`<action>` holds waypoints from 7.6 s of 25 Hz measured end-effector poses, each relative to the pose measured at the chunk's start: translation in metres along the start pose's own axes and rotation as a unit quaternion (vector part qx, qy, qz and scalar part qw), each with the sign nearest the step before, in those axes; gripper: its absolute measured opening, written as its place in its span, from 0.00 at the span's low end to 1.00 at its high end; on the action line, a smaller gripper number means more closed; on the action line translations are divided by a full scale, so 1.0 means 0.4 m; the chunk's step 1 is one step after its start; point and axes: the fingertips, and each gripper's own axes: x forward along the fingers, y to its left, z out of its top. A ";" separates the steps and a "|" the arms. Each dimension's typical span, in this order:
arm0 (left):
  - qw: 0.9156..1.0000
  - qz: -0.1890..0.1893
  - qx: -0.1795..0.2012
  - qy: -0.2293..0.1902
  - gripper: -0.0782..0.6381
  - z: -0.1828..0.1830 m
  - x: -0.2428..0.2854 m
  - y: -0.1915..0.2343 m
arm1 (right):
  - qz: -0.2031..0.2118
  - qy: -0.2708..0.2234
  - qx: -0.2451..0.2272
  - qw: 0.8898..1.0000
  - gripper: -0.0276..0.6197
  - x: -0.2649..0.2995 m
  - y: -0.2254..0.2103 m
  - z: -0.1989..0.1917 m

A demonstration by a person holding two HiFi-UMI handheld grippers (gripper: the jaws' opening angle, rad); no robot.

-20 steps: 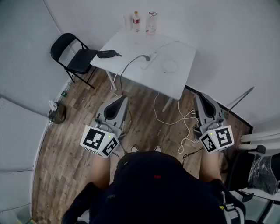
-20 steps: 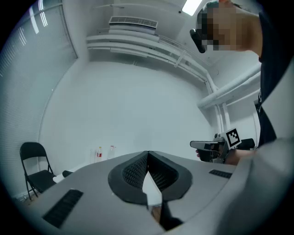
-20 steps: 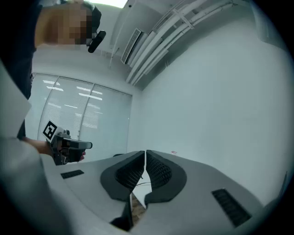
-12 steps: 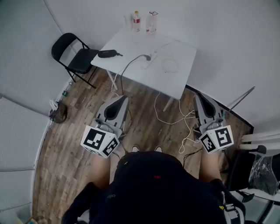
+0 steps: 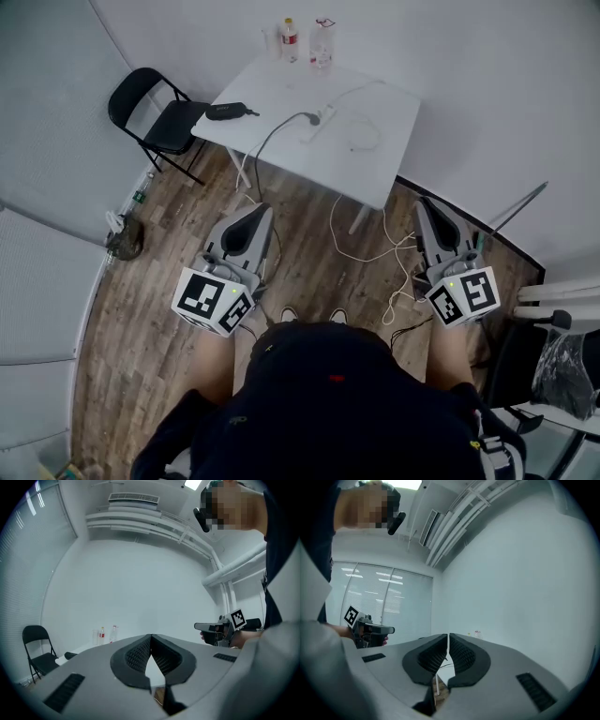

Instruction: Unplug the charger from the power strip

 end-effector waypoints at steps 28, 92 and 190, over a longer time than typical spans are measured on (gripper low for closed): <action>0.998 0.040 0.024 0.033 0.14 -0.098 0.135 -0.153 | 0.062 0.032 0.042 0.997 0.09 -0.039 -0.178 -0.131; 0.979 0.088 -0.112 0.146 0.14 -0.334 0.841 0.663 | 0.144 0.180 0.021 0.973 0.09 1.040 -0.475 -0.477; 1.000 0.025 -0.015 -0.009 0.14 0.048 0.792 0.671 | 0.031 -0.001 0.059 0.998 0.29 0.921 -0.475 -0.048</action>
